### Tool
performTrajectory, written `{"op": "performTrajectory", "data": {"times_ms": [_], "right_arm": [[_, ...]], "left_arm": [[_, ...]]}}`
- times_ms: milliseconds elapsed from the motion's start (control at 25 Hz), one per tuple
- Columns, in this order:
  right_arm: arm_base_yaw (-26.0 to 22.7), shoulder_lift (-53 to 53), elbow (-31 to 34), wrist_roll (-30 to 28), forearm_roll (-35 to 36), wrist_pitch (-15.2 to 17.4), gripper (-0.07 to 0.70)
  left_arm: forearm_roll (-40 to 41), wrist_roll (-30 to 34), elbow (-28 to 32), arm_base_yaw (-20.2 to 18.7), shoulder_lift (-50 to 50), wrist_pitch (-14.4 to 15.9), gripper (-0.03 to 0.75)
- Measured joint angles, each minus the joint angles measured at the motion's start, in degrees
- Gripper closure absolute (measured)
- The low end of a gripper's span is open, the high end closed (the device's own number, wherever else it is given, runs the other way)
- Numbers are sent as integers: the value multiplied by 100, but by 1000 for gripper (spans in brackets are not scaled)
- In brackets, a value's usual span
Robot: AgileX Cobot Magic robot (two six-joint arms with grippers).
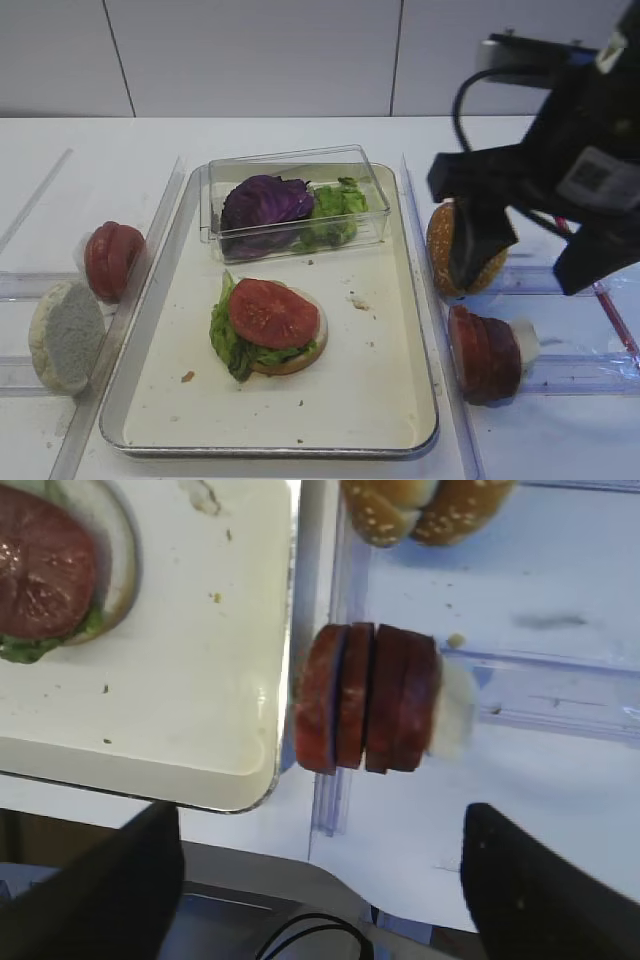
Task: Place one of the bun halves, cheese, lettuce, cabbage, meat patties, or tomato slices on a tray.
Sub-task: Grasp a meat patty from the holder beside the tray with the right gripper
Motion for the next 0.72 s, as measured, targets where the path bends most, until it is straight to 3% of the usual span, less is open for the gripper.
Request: {"op": "performTrajectory", "data": {"times_ms": [280,520,720], "right_arm": [[722,907,-177,288,-117,-366,57],[838,1197,-189,345,-192,-720,57],[841,1335,-189,346,-245,-745,57]], "left_arm": [[0,0,0,0,0,0,433],[0,0,0,0,0,0,433],[0,0,0,0,0,0,433]]}}
